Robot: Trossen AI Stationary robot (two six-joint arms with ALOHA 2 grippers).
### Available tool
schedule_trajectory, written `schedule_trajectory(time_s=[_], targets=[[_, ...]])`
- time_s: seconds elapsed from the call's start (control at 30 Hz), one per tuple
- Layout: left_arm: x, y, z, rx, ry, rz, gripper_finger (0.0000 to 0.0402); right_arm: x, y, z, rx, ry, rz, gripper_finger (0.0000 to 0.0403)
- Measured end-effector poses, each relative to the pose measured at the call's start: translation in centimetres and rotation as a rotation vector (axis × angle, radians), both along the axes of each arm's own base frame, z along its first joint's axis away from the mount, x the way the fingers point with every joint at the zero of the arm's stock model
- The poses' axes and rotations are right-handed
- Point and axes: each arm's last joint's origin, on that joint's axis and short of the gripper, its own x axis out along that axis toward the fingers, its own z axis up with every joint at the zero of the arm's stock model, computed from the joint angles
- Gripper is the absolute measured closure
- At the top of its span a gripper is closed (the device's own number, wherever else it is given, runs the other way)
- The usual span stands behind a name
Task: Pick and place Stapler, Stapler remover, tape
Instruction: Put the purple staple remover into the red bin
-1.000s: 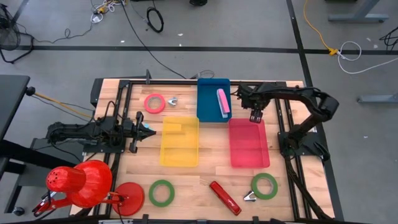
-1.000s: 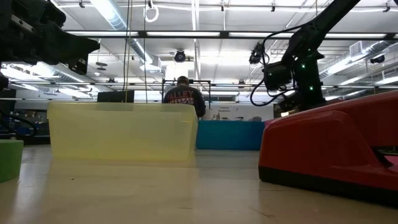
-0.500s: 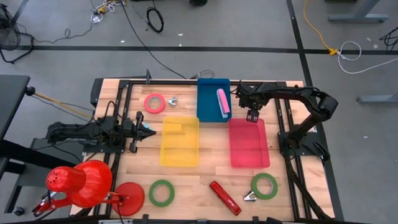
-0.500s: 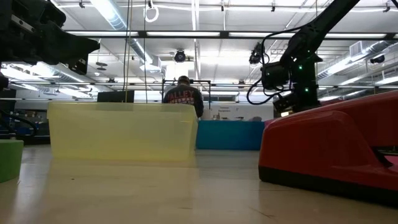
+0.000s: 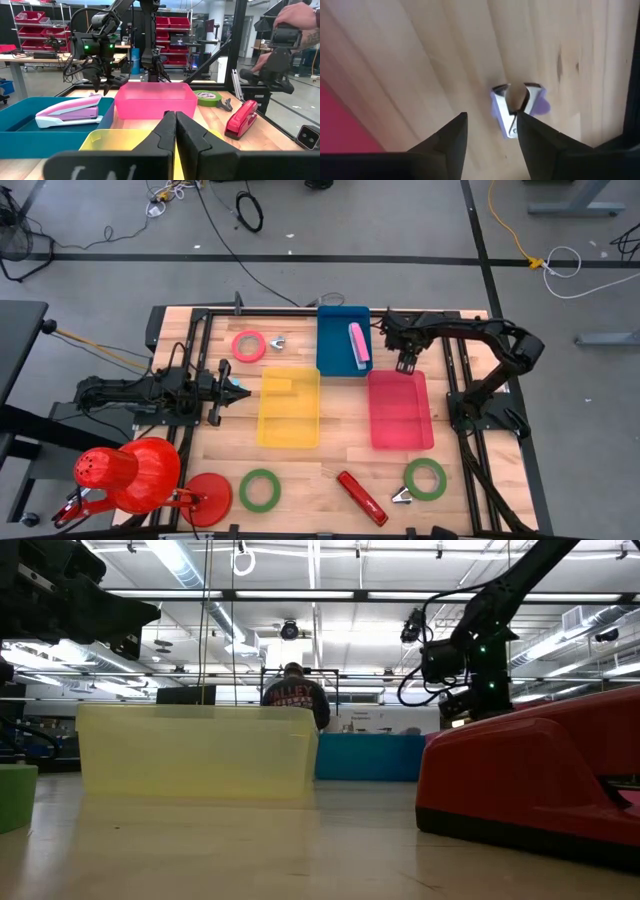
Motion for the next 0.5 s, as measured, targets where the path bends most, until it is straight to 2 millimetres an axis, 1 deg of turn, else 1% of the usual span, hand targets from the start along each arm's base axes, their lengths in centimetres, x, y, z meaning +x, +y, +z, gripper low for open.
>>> schedule_trajectory(time_s=[0.17, 0.37, 0.5], targets=[[0.0, 0.0, 0.0, 0.0, 0.0, 0.0, 0.0385, -0.5, -0.5, 0.0, -0.001, -0.002, -0.049, 0.0229], [0.0, 0.0, 0.0, 0.0, 0.0, 0.0, 0.0385, -0.2, -1.6, 1.2, -0.031, -0.049, -0.121, 0.0229], [0.0, 0.0, 0.0, 0.0, 0.0, 0.0, 0.0385, -0.7, -2.3, 1.3, -0.041, -0.059, -0.176, 0.0233]])
